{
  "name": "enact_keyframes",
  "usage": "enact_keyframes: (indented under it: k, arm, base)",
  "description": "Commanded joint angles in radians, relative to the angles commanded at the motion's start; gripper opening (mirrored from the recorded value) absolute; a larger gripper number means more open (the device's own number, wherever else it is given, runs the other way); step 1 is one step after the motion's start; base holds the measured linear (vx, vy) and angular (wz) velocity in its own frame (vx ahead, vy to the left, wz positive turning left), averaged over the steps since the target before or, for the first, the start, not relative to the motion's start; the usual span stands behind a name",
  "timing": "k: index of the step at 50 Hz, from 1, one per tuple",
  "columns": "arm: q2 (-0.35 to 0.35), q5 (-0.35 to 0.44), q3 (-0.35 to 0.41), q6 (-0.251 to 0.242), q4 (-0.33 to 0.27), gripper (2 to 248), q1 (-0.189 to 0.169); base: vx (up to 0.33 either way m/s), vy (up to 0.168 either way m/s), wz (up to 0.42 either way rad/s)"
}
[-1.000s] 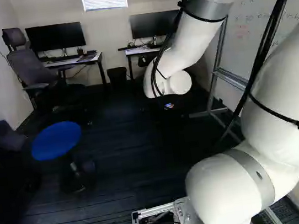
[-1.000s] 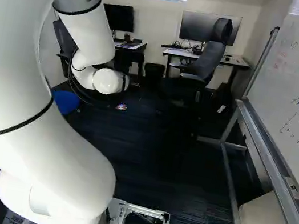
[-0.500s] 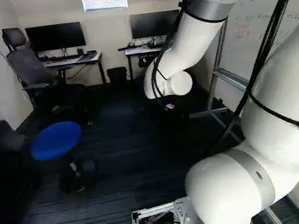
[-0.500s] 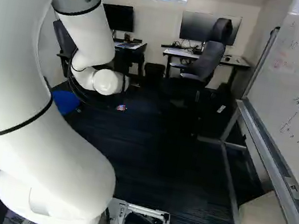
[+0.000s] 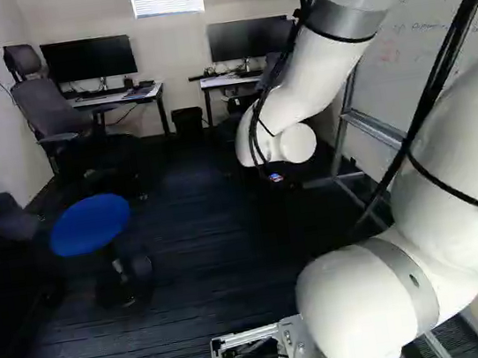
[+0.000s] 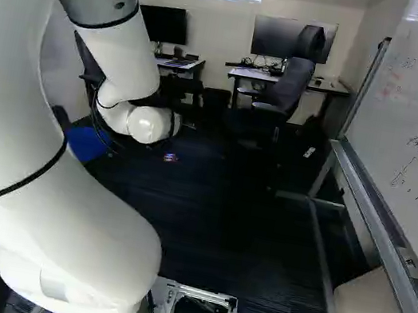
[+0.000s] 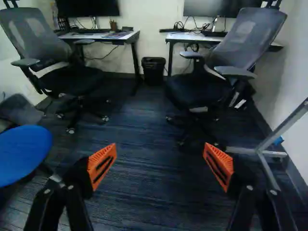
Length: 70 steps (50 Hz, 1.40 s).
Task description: Open the door and move inside
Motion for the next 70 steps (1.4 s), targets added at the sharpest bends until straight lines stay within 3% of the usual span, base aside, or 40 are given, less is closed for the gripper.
enact_keyframes:
  k: [38, 70]
  arm:
    - [0.111, 0.143, 0.204, 0.0, 0.004, 247, -0.058]
    - [0.148, 0.19, 0.272, 0.0, 0.005, 247, -0.077]
  base:
    - [0.0, 0.0, 0.0]
    - [0.0, 0.0, 0.0]
